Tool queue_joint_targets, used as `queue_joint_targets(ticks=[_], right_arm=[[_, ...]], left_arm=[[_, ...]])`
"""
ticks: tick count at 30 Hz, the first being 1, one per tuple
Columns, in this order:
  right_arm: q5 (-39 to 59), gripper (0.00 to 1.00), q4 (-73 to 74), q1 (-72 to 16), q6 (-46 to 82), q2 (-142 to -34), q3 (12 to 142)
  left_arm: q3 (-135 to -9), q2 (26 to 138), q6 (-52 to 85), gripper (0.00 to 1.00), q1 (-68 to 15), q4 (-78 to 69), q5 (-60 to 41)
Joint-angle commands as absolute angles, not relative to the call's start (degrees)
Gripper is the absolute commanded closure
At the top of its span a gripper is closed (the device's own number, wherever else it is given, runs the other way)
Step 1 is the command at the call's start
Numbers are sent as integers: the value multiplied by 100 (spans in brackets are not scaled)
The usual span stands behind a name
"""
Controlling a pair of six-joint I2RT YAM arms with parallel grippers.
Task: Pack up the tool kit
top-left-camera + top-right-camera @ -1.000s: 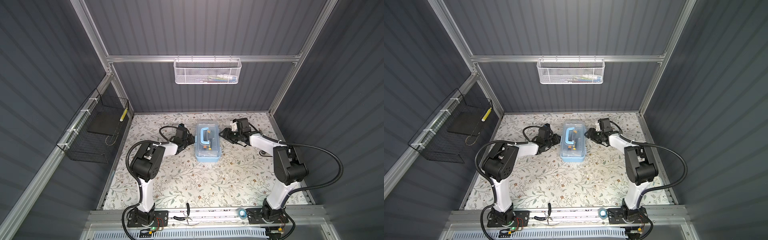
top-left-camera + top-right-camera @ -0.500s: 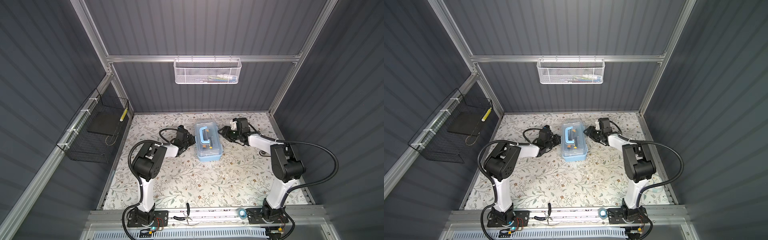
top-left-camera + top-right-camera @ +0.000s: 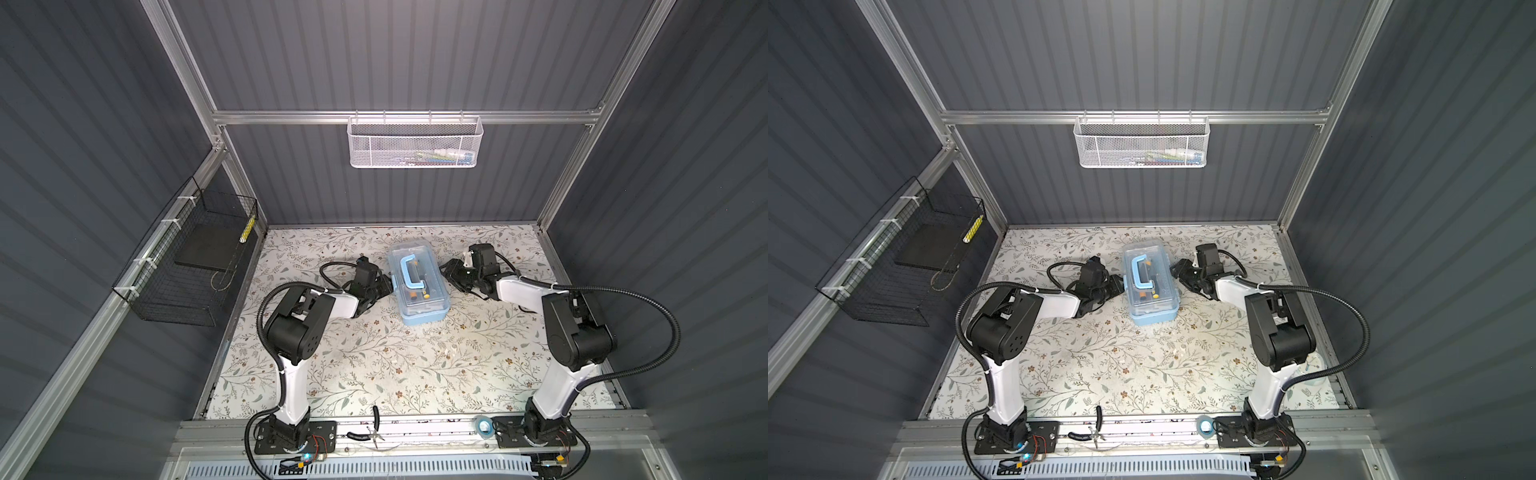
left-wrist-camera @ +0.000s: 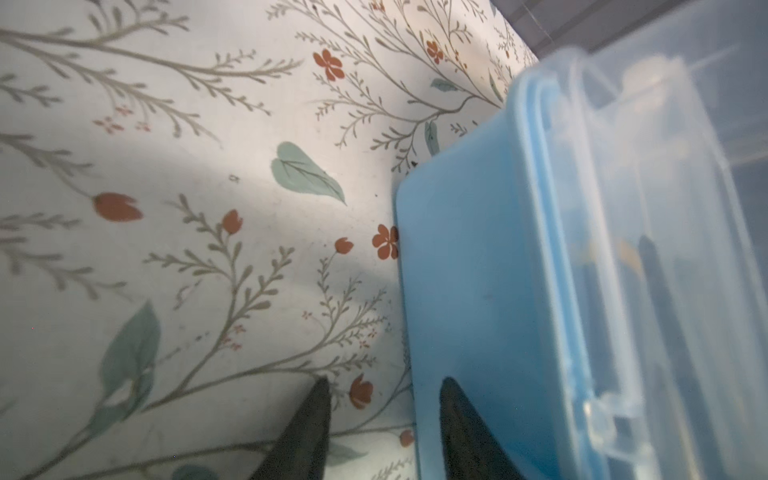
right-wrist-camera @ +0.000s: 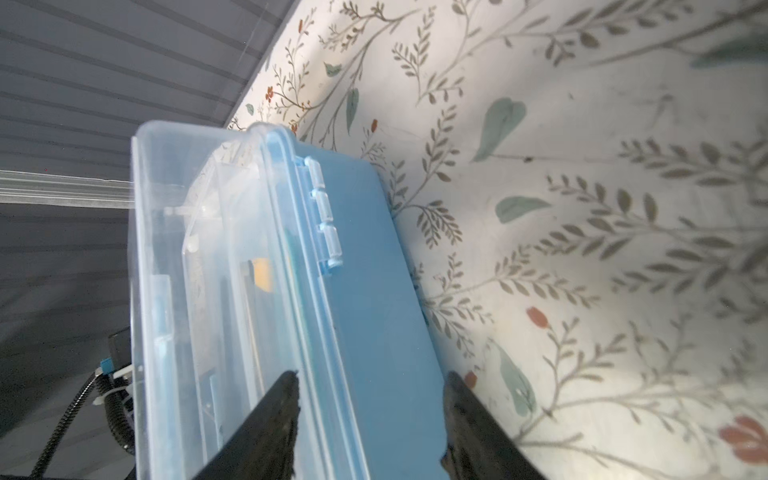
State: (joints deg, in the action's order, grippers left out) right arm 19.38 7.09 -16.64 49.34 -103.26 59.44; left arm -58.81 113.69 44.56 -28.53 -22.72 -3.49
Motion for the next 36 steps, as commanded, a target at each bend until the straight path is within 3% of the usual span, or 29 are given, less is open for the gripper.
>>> queue_joint_targets(ticks=[1,5,7,9,12,14,20,27,31,36], right_arm=[[2673,42,497,-2197,4954,-10171,5745],[2444,42,232,-2136,4852,-10068,5697],[2349,41,152,-2039,4801,-9992,5671],[2295,40,81,-1893,4720,-9838,5632],[1992,35,-323,-1755,4352,-9499,5737],[1607,25,-555,-1690,4088,-9218,5772],[955,15,-953,-1626,3133,-8137,5615],[-496,8,-1078,-1625,2244,-6926,4964],[-1325,5,-714,-1626,1961,-6463,4391],[-1985,2,-533,-1583,1575,-6298,4204]], left_arm=[[-6157,11021,4348,50,-3182,-2583,-898],[-6206,10948,4303,43,-3154,-2407,-823],[-6222,10892,4244,30,-3142,-2242,-712],[-6189,10759,4160,1,-3071,-2053,-578],[-6138,10425,3944,0,-2883,-1625,-255],[-6128,10161,3716,0,-2768,-1285,28],[-5990,9279,2588,0,-2689,-459,1784],[-3721,8126,33,0,-2698,-3310,3479],[-3315,7937,-633,0,-2608,-3364,4309],[-3102,8146,-705,0,-2260,-3485,4309]])
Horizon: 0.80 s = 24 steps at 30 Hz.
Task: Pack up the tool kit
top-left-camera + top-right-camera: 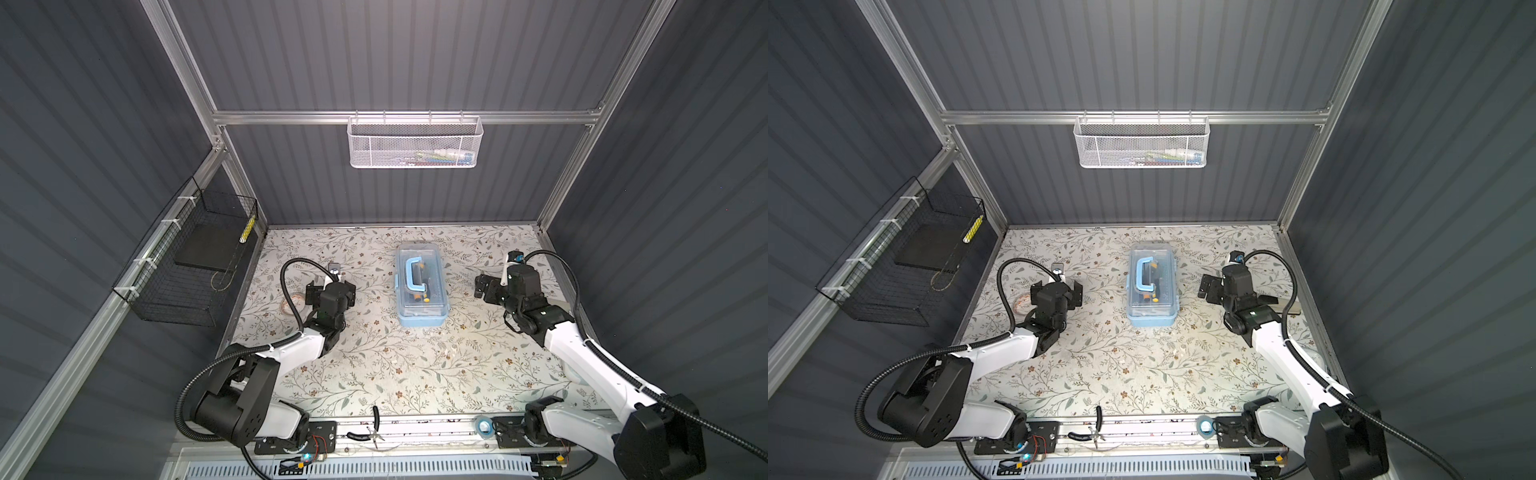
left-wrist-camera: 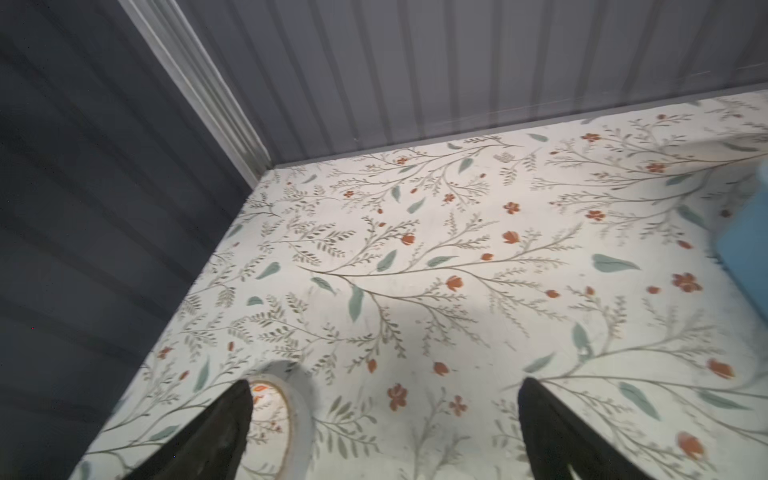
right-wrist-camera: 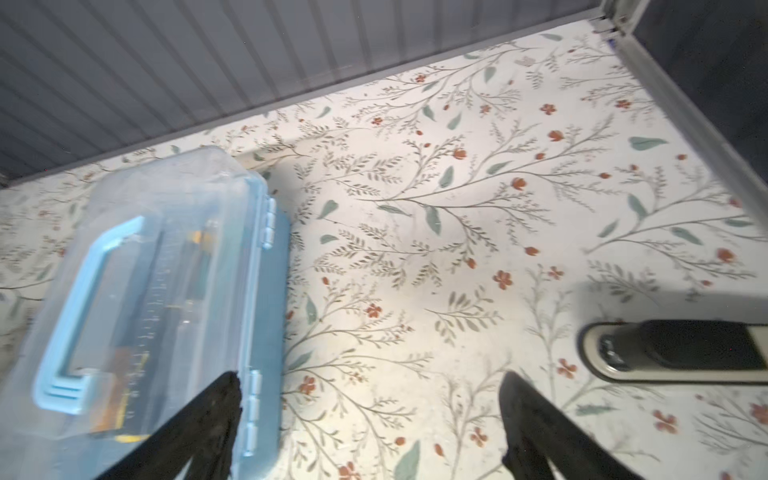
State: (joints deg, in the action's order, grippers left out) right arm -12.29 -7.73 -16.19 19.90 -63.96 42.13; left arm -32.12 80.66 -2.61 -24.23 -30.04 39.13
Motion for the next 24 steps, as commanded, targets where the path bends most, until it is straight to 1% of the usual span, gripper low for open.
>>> queue_joint_targets(ticks=[1,4,8,9,10,11,13,15,17,19,20,21,22,23,24], right_arm=[[-2073,1,-453,-1546,1521,-6324,4157],[-2282,1,-60,-1370,1275,-6379,3940],[-2675,1,559,-1183,895,-6557,3534],[-2733,1,804,-1121,864,-6562,3419],[-2757,1,1106,-1054,810,-6585,3289],[-2729,1,1472,-985,719,-6637,3124],[-2829,1,2219,-905,471,-6862,2827],[-2853,1,3193,-783,381,-7168,2421],[-2668,1,4941,-660,207,-7410,1771],[-2224,1,5677,-559,-17,-7394,1413],[-1965,1,6055,-373,98,-7560,1286],[-1728,1,6212,-215,279,-7783,1237],[-1496,1,6694,-65,356,-8224,1157],[-1526,1,7553,-18,258,-8708,1150],[-1473,1,7077,-27,280,-8562,1248]], left_arm=[[-3050,8268,-700,0,-2188,-3648,4290],[-2894,8726,-690,0,-1970,-4203,4146],[-2402,9353,-483,0,-1534,-5609,3766],[-2274,9541,-238,0,-1391,-5956,3703],[-2043,9706,-282,0,-1195,-6678,3246],[-1937,9725,-164,0,-1133,-6588,2970],[-1844,10025,-307,0,-1056,-7320,2854],[-1946,9777,-130,0,-1030,-6598,2761],[-2139,9901,-95,0,-906,-6491,2650],[-2375,9815,20,0,-872,-5827,2706],[-2417,9816,51,0,-849,-5768,2686],[-2409,9859,41,0,-829,-5865,2670],[-2424,9872,42,0,-820,-5866,2658],[-2488,9854,72,0,-808,-5697,2634],[-2569,9856,83,0,-800,-5516,2655]])
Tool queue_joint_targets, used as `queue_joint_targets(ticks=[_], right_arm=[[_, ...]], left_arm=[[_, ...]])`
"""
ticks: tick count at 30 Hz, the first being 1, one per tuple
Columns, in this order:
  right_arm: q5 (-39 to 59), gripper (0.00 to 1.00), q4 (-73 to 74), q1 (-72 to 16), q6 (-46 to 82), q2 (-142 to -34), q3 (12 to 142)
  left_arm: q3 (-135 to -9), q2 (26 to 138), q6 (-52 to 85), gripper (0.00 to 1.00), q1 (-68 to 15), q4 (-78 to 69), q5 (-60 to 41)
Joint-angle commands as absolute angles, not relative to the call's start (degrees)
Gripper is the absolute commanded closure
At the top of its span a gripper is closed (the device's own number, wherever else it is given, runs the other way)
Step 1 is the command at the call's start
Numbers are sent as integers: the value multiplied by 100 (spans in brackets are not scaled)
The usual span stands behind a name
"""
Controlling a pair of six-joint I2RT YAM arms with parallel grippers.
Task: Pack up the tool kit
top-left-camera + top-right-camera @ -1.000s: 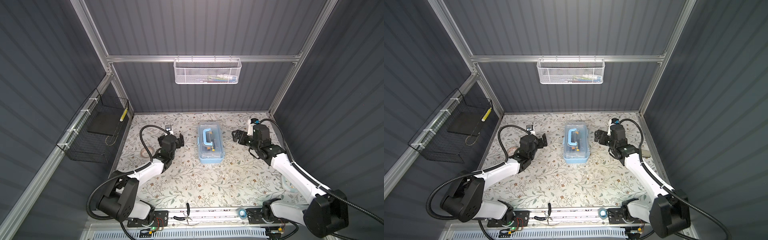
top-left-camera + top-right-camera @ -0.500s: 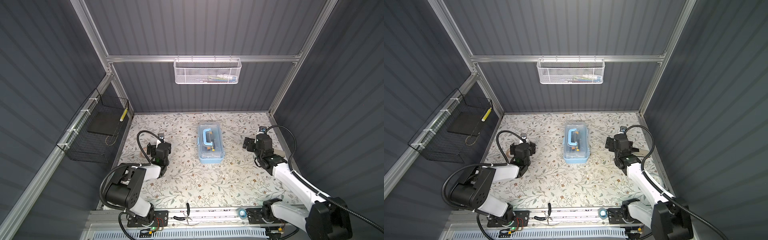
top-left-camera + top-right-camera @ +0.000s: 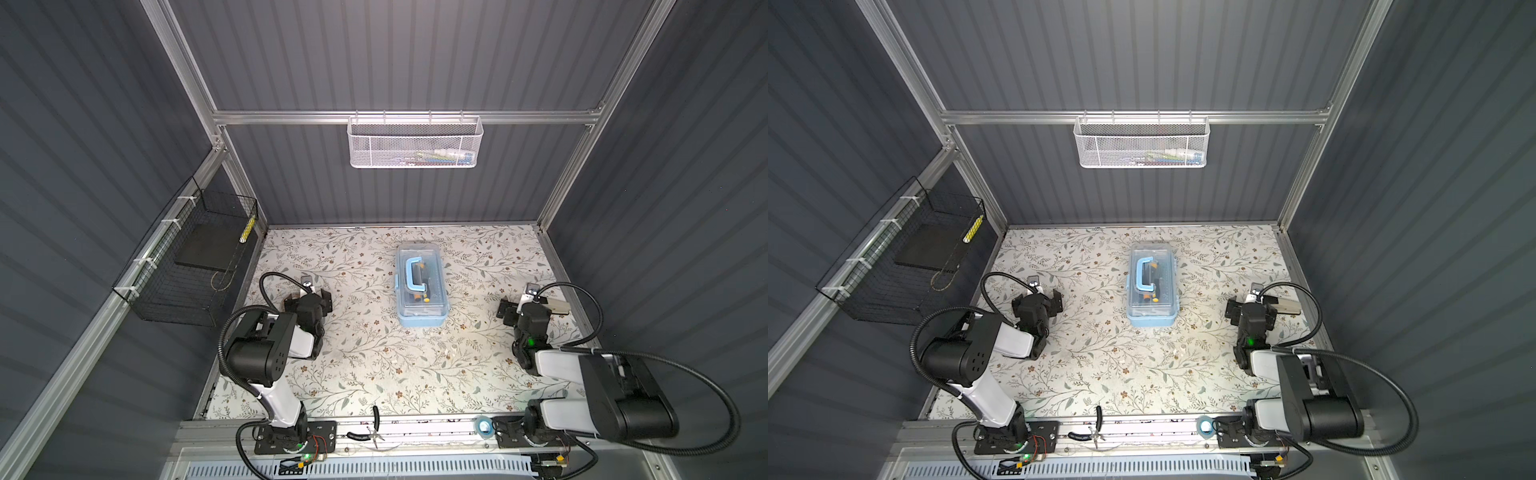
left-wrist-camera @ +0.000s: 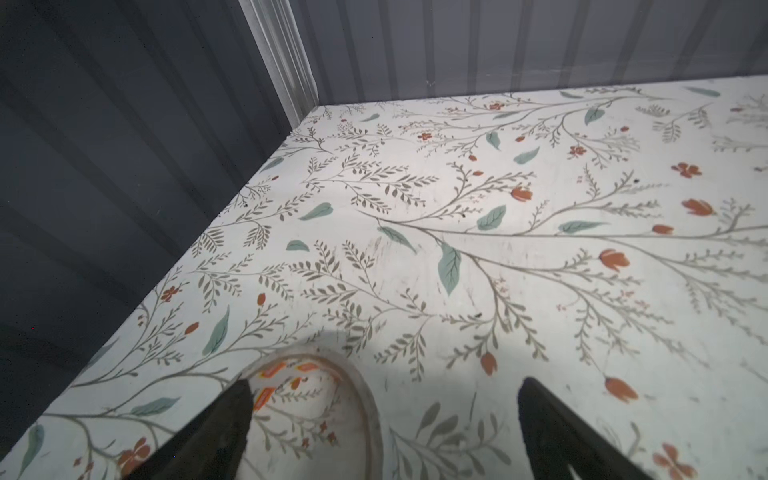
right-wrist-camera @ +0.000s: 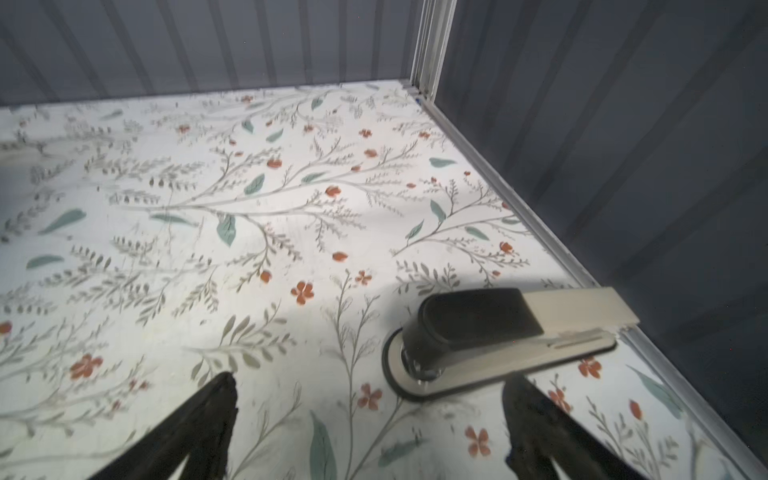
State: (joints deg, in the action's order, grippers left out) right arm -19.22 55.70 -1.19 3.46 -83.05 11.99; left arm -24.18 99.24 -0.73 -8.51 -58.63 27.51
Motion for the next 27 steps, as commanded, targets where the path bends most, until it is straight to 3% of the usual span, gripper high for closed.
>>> queue_joint_targets(ticks=[1,2,3,5,7,27], right_arm=[[-1322,1,5653,2,439,-8151,1639],[-1114,1,5352,85,414,-8286,1908],[-1041,1,6099,130,357,-8505,1746],[-1295,1,5420,114,524,-8230,1819],[-1333,1,6029,106,455,-8416,1689],[-1228,1,5791,149,495,-8362,1759]], left_arm=[[-2606,9871,97,0,-788,-5488,2653],[-2593,9864,110,0,-773,-5516,2635],[-2599,9870,110,0,-773,-5510,2645],[-2600,9860,114,0,-765,-5483,2635],[-2599,9861,119,0,-765,-5493,2630],[-2583,9853,114,0,-765,-5509,2633]])
